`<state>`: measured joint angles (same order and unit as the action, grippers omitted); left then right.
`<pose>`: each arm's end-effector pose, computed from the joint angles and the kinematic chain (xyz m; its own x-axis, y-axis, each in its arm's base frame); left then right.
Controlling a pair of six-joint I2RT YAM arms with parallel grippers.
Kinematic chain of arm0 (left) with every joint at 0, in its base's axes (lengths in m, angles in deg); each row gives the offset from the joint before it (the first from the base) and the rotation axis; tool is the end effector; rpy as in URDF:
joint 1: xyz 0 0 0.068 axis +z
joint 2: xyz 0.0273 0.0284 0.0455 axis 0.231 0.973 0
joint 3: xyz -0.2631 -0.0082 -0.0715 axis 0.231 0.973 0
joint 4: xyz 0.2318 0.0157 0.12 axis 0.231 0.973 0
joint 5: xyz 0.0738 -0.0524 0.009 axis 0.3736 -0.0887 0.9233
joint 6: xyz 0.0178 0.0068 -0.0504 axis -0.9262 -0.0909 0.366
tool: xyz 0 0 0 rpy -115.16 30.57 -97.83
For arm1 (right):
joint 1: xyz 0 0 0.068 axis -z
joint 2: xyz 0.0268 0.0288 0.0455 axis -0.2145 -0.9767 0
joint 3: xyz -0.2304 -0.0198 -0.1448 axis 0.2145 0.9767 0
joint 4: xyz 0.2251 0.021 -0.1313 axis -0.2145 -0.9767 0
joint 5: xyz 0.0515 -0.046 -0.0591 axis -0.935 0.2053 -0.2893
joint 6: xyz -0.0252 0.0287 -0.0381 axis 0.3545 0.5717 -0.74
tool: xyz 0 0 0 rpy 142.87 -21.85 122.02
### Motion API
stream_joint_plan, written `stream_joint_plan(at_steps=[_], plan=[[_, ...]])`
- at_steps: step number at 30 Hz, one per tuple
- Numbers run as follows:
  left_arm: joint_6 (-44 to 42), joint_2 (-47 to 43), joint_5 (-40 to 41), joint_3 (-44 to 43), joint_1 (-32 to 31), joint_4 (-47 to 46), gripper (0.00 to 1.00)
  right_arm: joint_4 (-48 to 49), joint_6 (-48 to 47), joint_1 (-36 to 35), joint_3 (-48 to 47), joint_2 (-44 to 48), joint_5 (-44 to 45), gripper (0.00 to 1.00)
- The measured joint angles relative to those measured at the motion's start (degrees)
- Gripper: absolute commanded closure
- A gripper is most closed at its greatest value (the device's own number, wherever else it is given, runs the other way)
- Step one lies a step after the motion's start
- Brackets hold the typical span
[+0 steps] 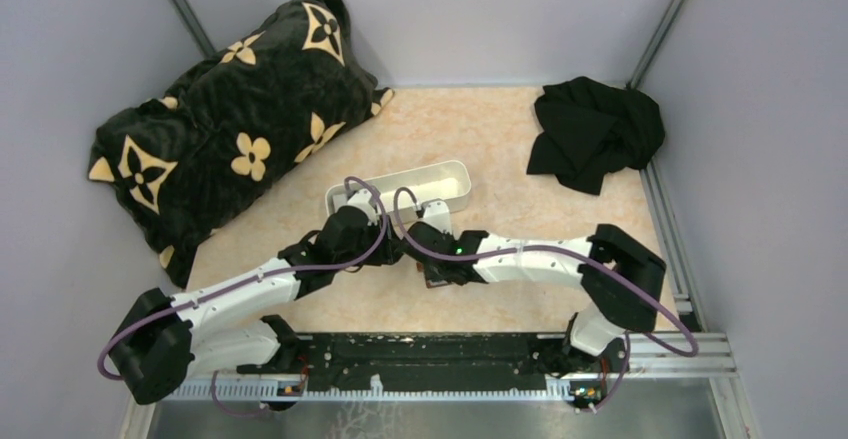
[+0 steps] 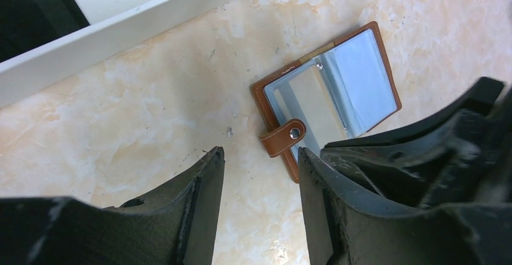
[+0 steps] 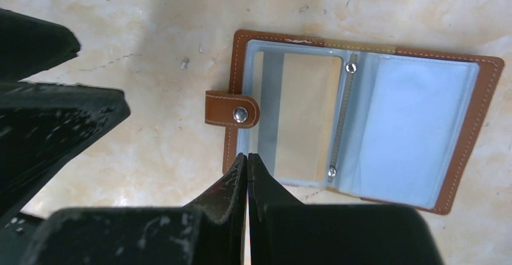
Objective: Take the credit cards out of the card holder
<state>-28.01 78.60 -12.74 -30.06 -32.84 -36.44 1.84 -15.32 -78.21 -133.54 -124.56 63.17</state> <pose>0.1590 -0.1614 0.1994 -0.7131 -0.1031 -0.6934 0.3109 0.8400 -0.4447 0.1395 0.2757 0.1870 -0.7863 -0.2067 -0.5823 -0.2968 0.9529 0.0625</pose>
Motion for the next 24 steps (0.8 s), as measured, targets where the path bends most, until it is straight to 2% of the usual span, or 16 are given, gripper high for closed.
stream_joint_plan(at_steps=[6,10,13,19,24], plan=[[-0.1,0.0,-0.5,0.0,0.0,-0.4,0.45,2.6,0.3,1.7,3.8,7.1,-1.2,1.00],[-0.1,0.0,-0.7,0.0,0.0,-0.6,0.45,1.9,0.1,2.4,3.9,7.8,-0.9,0.65],[-0.1,0.2,-0.8,0.0,0.0,-0.7,0.45,-1.0,-1.2,1.9,1.7,5.0,0.0,0.52],[-0.1,0.3,-0.9,0.0,0.0,-0.8,0.45,-2.2,-2.8,0.7,-3.4,-3.7,0.2,0.50],[-0.1,0.3,-0.8,0.0,0.1,-0.7,0.46,-2.1,-2.8,0.6,-3.5,-5.9,-0.1,0.51]])
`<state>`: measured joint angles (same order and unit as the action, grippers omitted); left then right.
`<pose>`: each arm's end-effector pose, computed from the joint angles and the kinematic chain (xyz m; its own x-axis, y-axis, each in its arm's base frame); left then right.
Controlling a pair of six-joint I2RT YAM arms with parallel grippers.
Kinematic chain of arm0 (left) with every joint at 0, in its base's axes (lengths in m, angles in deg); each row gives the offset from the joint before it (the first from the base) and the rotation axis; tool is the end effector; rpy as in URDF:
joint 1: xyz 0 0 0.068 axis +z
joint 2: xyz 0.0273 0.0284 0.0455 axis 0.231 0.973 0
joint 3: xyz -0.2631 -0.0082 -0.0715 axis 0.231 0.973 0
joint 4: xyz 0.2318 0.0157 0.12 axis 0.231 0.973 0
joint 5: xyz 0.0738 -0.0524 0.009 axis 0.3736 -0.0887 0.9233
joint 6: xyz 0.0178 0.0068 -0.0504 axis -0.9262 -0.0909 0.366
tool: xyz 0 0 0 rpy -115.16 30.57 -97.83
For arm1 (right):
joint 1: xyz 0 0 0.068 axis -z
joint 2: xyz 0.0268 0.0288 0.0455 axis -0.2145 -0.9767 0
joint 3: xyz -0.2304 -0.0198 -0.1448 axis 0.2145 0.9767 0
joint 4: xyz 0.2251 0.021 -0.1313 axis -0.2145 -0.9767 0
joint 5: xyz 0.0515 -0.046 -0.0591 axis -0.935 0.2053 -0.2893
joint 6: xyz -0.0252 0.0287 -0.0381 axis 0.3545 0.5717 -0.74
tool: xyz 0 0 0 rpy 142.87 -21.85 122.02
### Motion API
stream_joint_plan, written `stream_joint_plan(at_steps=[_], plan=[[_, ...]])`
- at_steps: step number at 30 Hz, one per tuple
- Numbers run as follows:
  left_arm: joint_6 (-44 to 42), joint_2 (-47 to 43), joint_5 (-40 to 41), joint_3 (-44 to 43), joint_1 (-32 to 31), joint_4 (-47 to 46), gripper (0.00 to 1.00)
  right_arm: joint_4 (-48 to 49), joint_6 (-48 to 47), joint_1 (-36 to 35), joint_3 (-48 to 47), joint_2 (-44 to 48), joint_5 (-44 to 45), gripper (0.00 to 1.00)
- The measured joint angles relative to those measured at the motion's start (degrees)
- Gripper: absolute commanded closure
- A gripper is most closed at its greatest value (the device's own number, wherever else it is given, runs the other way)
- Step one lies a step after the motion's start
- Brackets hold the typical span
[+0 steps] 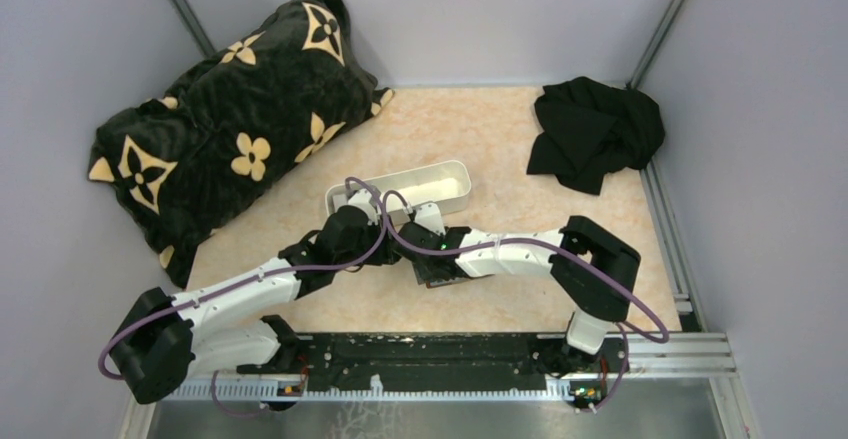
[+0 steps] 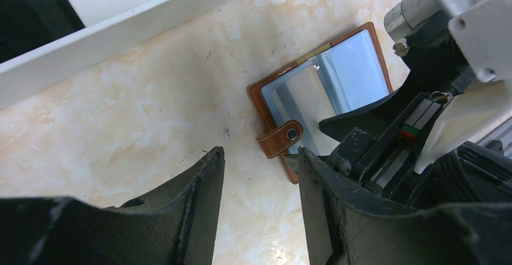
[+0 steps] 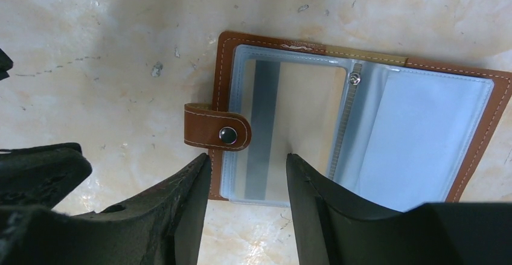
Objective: Take the credit cards out of the card holder
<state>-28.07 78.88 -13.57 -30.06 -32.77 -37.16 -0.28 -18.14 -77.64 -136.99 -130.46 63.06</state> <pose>0.1597 -0.1624 0.1995 -0.7143 -0.1024 -0.6923 0.3203 0.8317 -0.4535 0.1485 0.2881 0.1714 -0.7926 -0.2865 -0.5382 -0.3263 0.9450 -0.0226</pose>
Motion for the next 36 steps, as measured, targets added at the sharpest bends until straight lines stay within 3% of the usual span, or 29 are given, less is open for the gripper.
stream_joint_plan(at_steps=[15,28,36], plan=[[0.0,0.0,0.0,0.7,0.2,0.0,0.46,-1.4,0.2,-0.2,-0.9,-1.9,2.0,0.57],[0.2,0.0,0.0,0.7,0.3,0.0,0.46,-2.1,1.1,-0.4,-2.4,-3.0,3.5,1.00],[0.2,0.0,0.0,0.7,0.3,0.0,0.46,-1.4,1.7,-0.4,-2.0,-2.7,3.4,1.00]])
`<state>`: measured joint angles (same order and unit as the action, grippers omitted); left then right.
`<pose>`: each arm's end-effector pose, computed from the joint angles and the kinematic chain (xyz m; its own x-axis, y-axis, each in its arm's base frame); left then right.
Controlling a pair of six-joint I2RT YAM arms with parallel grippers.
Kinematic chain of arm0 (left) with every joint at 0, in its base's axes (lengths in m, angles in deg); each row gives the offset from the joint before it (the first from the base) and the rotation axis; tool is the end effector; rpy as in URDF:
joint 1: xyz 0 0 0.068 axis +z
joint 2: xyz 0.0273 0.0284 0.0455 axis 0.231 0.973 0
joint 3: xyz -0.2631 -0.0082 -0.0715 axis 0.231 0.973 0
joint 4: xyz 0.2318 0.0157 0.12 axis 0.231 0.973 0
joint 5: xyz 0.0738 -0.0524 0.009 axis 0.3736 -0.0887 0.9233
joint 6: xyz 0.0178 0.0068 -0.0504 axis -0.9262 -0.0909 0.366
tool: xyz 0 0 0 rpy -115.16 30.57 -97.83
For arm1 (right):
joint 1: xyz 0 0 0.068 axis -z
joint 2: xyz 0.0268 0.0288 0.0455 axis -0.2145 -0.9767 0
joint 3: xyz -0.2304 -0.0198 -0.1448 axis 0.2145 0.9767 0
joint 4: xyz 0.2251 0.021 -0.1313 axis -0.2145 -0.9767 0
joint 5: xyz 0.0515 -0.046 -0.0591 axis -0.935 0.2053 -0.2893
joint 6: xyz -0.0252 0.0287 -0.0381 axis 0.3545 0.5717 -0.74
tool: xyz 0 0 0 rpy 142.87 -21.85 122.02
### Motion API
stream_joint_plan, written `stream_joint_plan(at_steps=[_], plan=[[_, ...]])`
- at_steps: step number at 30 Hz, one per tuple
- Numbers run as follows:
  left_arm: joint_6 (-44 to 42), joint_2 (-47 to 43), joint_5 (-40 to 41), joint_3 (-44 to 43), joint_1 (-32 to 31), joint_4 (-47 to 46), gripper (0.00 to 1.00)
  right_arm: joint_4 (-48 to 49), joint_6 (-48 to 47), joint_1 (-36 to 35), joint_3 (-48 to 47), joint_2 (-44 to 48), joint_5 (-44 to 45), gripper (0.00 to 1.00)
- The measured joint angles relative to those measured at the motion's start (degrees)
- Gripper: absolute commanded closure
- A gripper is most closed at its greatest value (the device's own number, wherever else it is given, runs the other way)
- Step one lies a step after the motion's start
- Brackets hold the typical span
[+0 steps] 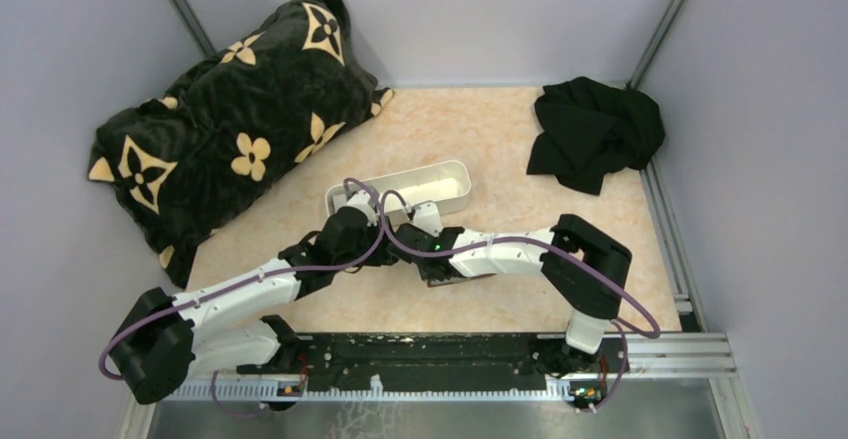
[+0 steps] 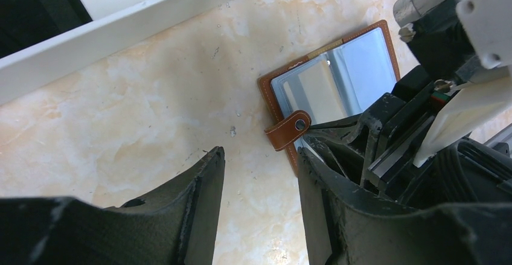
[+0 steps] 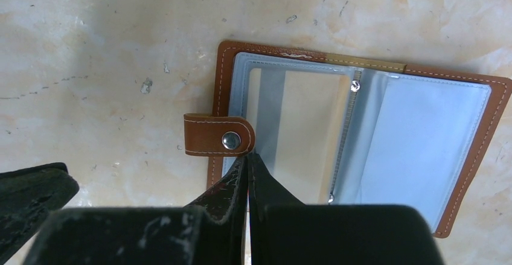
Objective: Take the credit cards out of the card holder
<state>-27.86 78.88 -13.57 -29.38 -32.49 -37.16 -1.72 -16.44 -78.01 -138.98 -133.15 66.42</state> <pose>0.1593 -0.1604 0.1956 -0.7207 -0.1031 -0.6856 0.3099 0.8367 -0.4515 0.1512 0.2946 0.1661 -0.7876 -0.2769 -0.5504 -0.2865 0.9555 -0.0706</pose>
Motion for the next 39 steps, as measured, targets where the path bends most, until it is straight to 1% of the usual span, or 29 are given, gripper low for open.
stream_joint_plan(at_steps=[10,14,15,17,18,19,20,21,22,24,25,28,30,35,37,38,39], plan=[[-0.2,0.0,0.0,0.0,0.0,0.0,0.46,1.9,0.1,0.5,2.9,2.5,-1.4,1.00],[-0.2,0.0,-0.2,0.0,0.0,0.0,0.46,1.4,0.2,1.5,4.8,5.2,-1.7,1.00],[-0.2,0.0,-0.2,0.0,0.0,-0.1,0.44,1.0,0.4,1.8,5.0,5.9,-1.6,0.99],[-0.4,0.0,-1.0,0.0,0.0,-0.2,0.31,0.9,0.7,2.8,5.4,7.4,-1.6,0.83],[-0.7,-0.1,-1.9,0.0,0.0,-0.6,0.23,1.0,1.0,3.3,5.7,8.1,-1.5,0.79],[-1.1,-0.2,-3.2,0.2,0.0,-1.5,0.16,1.1,1.2,4.0,6.3,9.1,-1.5,0.77],[-1.3,-0.3,-5.1,0.4,0.0,-2.7,0.13,1.3,1.2,5.0,7.1,10.4,-1.6,0.77],[-1.4,-0.3,-6.4,0.5,0.0,-3.7,0.12,1.4,1.1,5.7,7.8,11.3,-1.6,0.80],[-1.2,-0.4,-8.8,1.0,0.0,-5.8,0.12,1.4,1.1,6.8,8.7,12.3,-1.6,0.84],[-0.9,-0.1,-12.8,1.8,0.0,-9.8,0.14,1.3,0.9,8.6,9.8,13.5,-1.6,0.97],[-0.6,0.4,-14.9,2.1,-0.2,-12.4,0.16,1.4,0.7,9.4,10.3,13.7,-1.6,1.00],[0.4,2.9,-17.7,2.3,-0.7,-17.6,0.25,1.6,0.3,10.8,11.2,13.7,-1.7,1.00],[1.2,5.2,-17.8,2.3,-0.9,-20.0,0.28,1.6,-0.1,11.1,11.6,13.7,-1.9,1.00],[4.0,12.5,-17.7,2.1,-1.0,-24.7,0.32,3.3,-0.9,11.5,12.7,13.7,-3.3,1.00],[5.7,15.9,-18.6,1.8,-1.0,-26.6,0.31,3.8,-1.2,11.8,13.0,13.7,-3.7,1.00],[6.3,17.0,-19.1,1.7,-1.0,-27.3,0.28,4.2,-1.4,12.0,13.4,13.7,-4.0,1.00],[6.8,17.7,-19.6,1.6,-1.0,-28.0,0.19,4.7,-1.6,12.3,13.7,13.7,-4.4,1.00]])
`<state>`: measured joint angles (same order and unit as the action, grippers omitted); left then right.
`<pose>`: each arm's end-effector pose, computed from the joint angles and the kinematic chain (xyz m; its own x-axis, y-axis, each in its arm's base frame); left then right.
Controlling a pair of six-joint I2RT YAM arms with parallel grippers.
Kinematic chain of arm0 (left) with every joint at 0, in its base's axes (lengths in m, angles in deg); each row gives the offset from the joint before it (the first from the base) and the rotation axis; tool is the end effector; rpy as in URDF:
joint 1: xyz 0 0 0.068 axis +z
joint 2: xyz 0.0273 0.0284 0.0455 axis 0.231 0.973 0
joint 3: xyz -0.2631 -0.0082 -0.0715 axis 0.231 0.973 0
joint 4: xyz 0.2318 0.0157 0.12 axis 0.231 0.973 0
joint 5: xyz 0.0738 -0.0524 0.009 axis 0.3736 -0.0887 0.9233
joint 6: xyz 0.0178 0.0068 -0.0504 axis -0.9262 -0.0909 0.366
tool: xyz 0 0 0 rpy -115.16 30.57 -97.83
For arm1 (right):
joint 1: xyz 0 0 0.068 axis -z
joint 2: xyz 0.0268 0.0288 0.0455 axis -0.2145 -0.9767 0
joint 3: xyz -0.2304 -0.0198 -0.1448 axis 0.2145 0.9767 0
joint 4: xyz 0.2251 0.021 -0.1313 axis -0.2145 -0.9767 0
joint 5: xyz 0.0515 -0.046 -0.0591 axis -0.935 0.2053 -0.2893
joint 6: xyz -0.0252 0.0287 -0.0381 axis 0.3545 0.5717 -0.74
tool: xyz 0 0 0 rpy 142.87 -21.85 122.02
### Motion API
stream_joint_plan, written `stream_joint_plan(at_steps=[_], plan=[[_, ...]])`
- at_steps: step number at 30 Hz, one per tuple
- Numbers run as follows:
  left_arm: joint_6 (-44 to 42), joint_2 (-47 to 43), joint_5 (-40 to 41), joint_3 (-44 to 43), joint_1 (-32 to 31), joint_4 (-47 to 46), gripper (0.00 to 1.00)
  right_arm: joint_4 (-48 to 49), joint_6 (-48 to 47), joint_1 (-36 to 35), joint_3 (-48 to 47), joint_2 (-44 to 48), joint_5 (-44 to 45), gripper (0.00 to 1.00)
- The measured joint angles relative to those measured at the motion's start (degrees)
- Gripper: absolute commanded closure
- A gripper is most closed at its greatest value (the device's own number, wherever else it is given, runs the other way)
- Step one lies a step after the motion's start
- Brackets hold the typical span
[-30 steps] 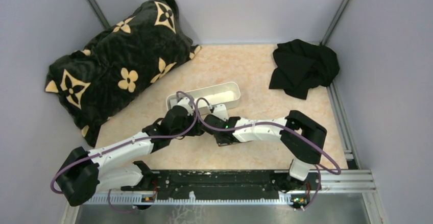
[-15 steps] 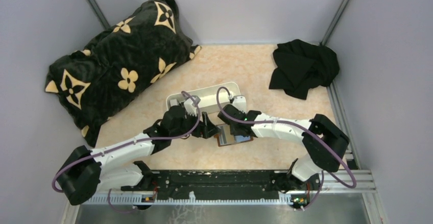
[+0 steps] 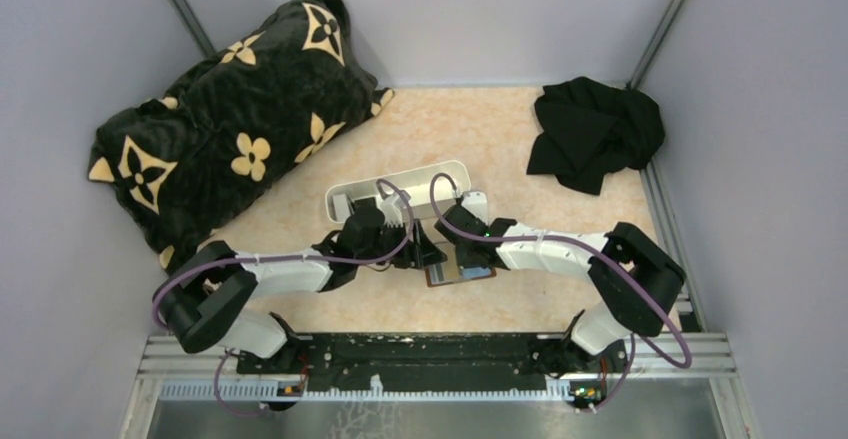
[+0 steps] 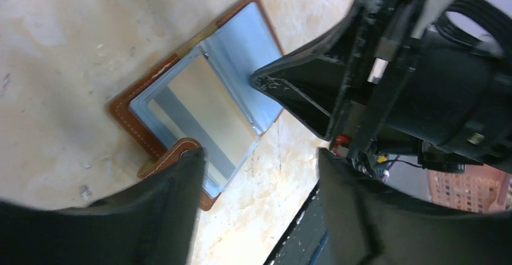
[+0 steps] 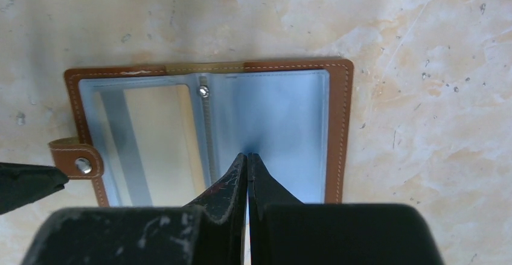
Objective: Take the credit cards out of the card holder
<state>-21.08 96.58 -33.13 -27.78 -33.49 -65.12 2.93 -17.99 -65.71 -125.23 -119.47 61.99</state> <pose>0.1759 -0.2015 0.1628 -0.8124 -0.0935 -0.5756 0.4283 0.5741 -0.6978 0.1759 0.2132 0.1715 -0.8278 -0.0961 -0.5527 -0.1293 0.9914 0.0213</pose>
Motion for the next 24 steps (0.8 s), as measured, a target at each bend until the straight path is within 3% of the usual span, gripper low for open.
stream_joint_plan(at_steps=[3,11,24], plan=[[1.6,1.5,-1.9,-0.8,0.0,-2.1,0.09,1.4,-0.4,1.1,1.4,0.0,-1.0,1.00],[4.9,4.4,-4.3,-1.4,-0.5,-4.8,0.08,3.6,-1.6,2.6,3.1,1.8,-3.3,1.00],[6.6,4.5,-4.9,-5.7,-3.6,-0.1,0.08,6.0,-3.0,3.0,3.3,1.7,-6.4,1.00]])
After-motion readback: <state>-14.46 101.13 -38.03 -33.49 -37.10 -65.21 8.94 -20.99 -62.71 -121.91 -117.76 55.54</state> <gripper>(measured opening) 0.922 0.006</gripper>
